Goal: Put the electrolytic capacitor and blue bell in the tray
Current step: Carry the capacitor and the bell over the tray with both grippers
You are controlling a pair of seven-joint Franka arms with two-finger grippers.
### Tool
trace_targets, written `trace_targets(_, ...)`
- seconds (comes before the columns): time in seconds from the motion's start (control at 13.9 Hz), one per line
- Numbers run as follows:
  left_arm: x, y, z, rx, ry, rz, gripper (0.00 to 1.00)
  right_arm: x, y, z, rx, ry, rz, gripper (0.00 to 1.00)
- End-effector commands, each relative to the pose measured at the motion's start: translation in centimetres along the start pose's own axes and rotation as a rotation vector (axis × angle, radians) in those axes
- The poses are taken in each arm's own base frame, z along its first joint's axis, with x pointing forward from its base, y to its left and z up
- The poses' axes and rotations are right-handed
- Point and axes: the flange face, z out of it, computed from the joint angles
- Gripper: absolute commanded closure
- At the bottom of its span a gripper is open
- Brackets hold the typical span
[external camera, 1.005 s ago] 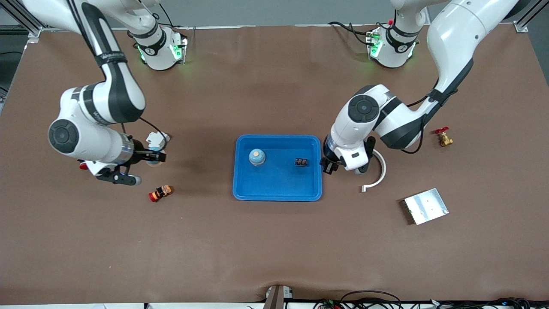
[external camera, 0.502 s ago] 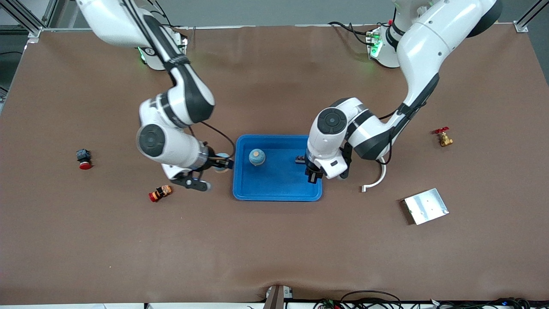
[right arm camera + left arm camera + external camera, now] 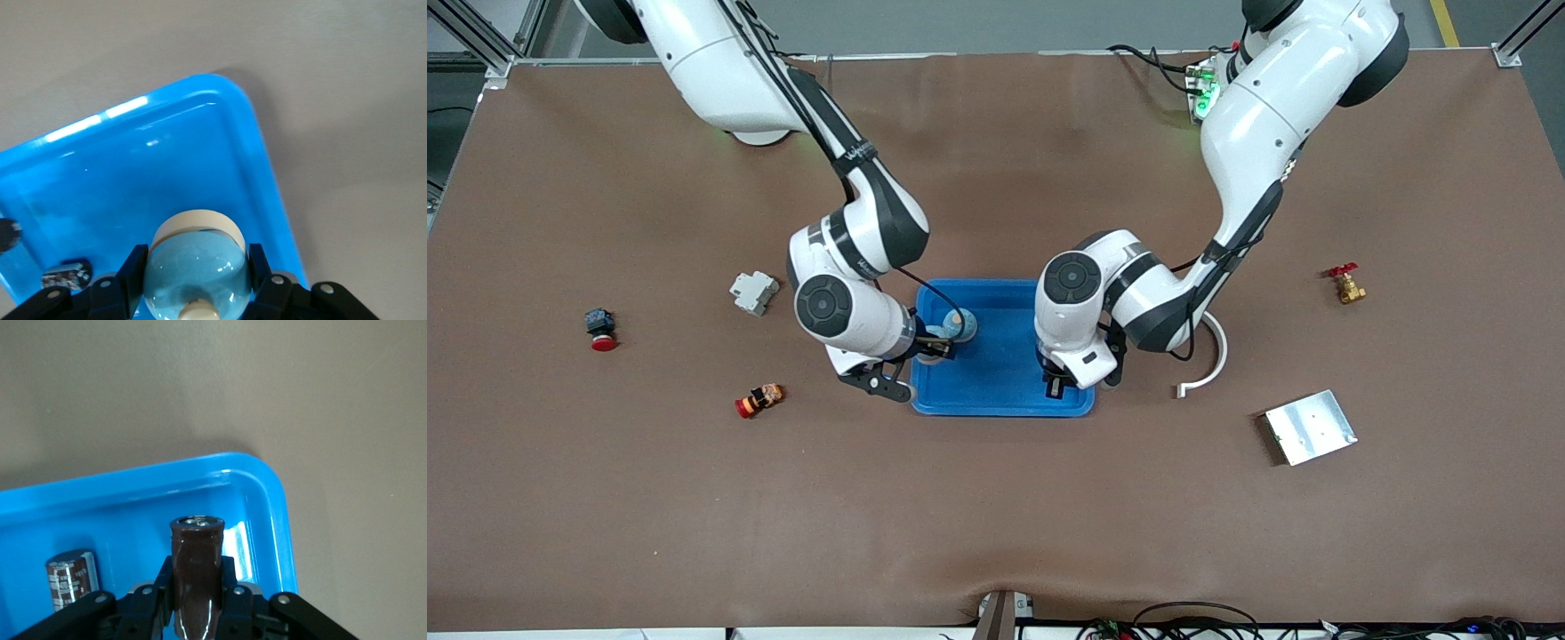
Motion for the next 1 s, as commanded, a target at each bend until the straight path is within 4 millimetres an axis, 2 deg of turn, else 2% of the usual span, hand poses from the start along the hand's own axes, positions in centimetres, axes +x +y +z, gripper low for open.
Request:
trace_targets(0.0, -0.7, 1.1, 0.7, -0.005, -0.003, -0.025, 1.00, -0.8, -2.5, 2.1, 0.037, 0.039, 0.011, 1.00)
trace_targets(0.22, -0.7, 1.2, 1.3, -0.015, -0.017, -0.029, 1.00, -1.4, -2.6, 3.9, 0.018, 0.026, 0.007, 1.00)
trace_targets(0.36, -0.9, 1.4, 1.7, -0.021, -0.027, -0.046, 1.00, -1.3, -2.3, 5.1, 0.004, 0.016, 0.009, 0.96)
trace_targets(0.65, -2.0, 0.9, 2.8, -0.023, -0.048, -0.049, 1.00, -0.1, -1.5, 4.9, 0.007, 0.021, 0.027, 0.94)
trace_targets(0.72, -2.2, 0.9, 2.9, -0.029, -0.055, -0.050, 1.00, 0.1, -1.4, 5.0, 0.010, 0.027, 0.032, 0.88)
trace_targets(0.79, -2.6, 0.5, 3.2, -0.026, -0.058, -0.048, 1.00, 0.3, -1.3, 5.5, 0.014, 0.030, 0.036, 0.77)
trace_targets(0.93, -2.5, 0.5, 3.6, -0.025, -0.052, -0.053, 1.00, 0.4, -1.1, 6.2, 0.010, 0.025, 0.042, 0.33)
